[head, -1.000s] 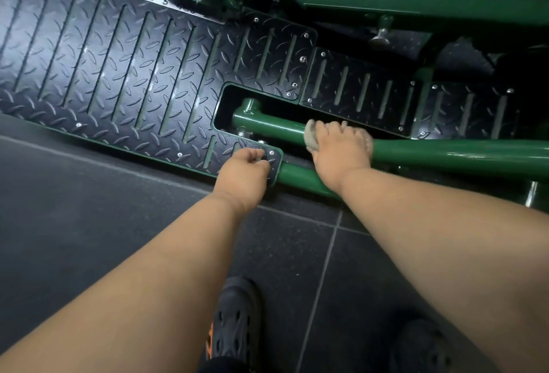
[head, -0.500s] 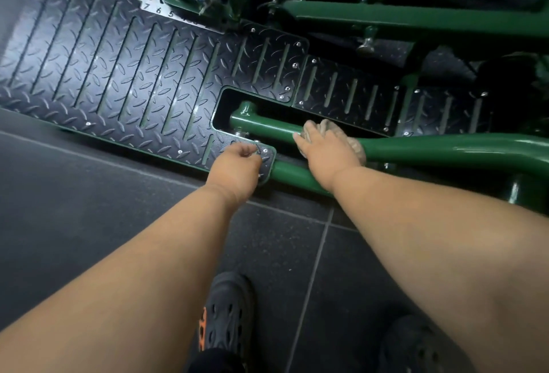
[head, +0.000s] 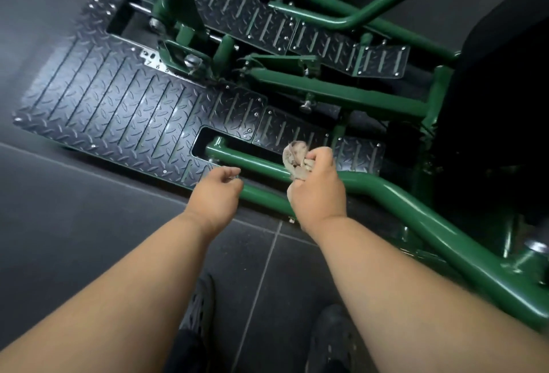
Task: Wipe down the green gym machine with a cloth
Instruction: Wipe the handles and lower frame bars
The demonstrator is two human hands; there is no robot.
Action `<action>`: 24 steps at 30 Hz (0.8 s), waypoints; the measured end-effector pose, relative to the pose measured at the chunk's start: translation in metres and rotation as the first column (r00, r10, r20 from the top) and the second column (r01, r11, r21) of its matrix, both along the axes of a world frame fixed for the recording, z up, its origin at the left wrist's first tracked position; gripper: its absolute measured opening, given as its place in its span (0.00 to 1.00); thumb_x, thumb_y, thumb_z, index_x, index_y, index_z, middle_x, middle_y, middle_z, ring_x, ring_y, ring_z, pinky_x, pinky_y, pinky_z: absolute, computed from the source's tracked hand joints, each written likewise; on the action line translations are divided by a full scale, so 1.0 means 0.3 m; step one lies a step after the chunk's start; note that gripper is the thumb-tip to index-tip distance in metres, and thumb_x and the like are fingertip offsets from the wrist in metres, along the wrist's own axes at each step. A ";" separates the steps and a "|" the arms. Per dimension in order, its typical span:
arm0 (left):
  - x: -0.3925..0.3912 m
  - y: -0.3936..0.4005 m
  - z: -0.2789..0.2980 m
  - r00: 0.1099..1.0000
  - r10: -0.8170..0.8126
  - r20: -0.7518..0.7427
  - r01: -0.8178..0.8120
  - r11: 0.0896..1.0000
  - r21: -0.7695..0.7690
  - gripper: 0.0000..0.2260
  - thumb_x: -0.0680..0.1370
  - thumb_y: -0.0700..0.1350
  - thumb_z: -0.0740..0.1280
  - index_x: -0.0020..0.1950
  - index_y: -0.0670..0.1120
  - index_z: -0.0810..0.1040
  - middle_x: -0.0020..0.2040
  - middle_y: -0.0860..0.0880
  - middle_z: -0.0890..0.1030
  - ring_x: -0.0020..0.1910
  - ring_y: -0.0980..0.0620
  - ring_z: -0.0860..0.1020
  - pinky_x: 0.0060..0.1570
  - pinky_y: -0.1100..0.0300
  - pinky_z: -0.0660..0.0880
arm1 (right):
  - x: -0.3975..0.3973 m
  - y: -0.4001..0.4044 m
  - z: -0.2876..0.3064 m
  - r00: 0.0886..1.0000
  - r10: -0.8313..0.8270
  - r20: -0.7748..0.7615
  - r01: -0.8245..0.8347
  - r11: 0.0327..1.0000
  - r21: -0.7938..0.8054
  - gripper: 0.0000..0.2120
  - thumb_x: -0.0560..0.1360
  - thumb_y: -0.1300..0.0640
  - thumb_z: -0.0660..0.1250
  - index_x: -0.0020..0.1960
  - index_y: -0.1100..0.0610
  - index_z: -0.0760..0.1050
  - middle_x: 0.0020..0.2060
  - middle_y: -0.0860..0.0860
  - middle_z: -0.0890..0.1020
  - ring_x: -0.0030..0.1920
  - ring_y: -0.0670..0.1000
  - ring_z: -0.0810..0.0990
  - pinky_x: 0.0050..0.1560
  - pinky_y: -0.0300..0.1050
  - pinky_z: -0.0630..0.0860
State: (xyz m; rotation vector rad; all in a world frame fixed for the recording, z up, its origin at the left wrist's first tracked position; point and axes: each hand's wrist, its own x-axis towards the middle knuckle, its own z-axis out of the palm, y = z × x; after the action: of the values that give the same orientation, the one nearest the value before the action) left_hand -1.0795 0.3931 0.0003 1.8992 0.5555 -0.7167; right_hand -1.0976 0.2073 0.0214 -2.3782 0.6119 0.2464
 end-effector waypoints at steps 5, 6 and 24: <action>-0.082 -0.014 0.263 1.000 -0.007 -0.015 0.007 1.000 -0.023 0.15 0.83 0.45 0.66 0.69 0.51 0.80 0.61 0.52 0.82 0.60 0.54 0.79 0.63 0.59 0.72 | -0.077 -0.047 0.301 0.998 -0.031 0.046 0.035 0.995 -0.088 0.16 0.71 0.63 0.69 0.53 0.49 0.69 0.57 0.48 0.72 0.42 0.58 0.76 0.40 0.49 0.72; -0.089 -0.010 0.318 1.000 -0.019 -0.016 0.018 1.000 -0.017 0.15 0.82 0.45 0.66 0.69 0.51 0.80 0.61 0.53 0.83 0.61 0.53 0.79 0.65 0.57 0.73 | -0.086 -0.057 0.360 0.997 -0.055 0.051 0.061 0.993 -0.106 0.16 0.71 0.62 0.70 0.53 0.50 0.70 0.58 0.49 0.71 0.41 0.58 0.76 0.41 0.49 0.73; -0.052 -0.276 1.260 0.963 -0.226 0.150 0.237 0.970 -0.058 0.12 0.82 0.45 0.66 0.65 0.53 0.79 0.53 0.53 0.83 0.47 0.54 0.80 0.44 0.59 0.75 | -0.232 -0.315 1.371 0.966 -0.184 0.181 0.195 0.980 -0.043 0.18 0.73 0.63 0.65 0.60 0.46 0.77 0.60 0.45 0.75 0.46 0.52 0.75 0.45 0.46 0.71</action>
State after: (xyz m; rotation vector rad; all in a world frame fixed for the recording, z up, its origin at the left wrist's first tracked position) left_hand -1.0951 0.3104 0.3783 1.9450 0.2147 -0.7331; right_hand -1.1672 0.1130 0.4328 -2.3469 0.7653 -0.0671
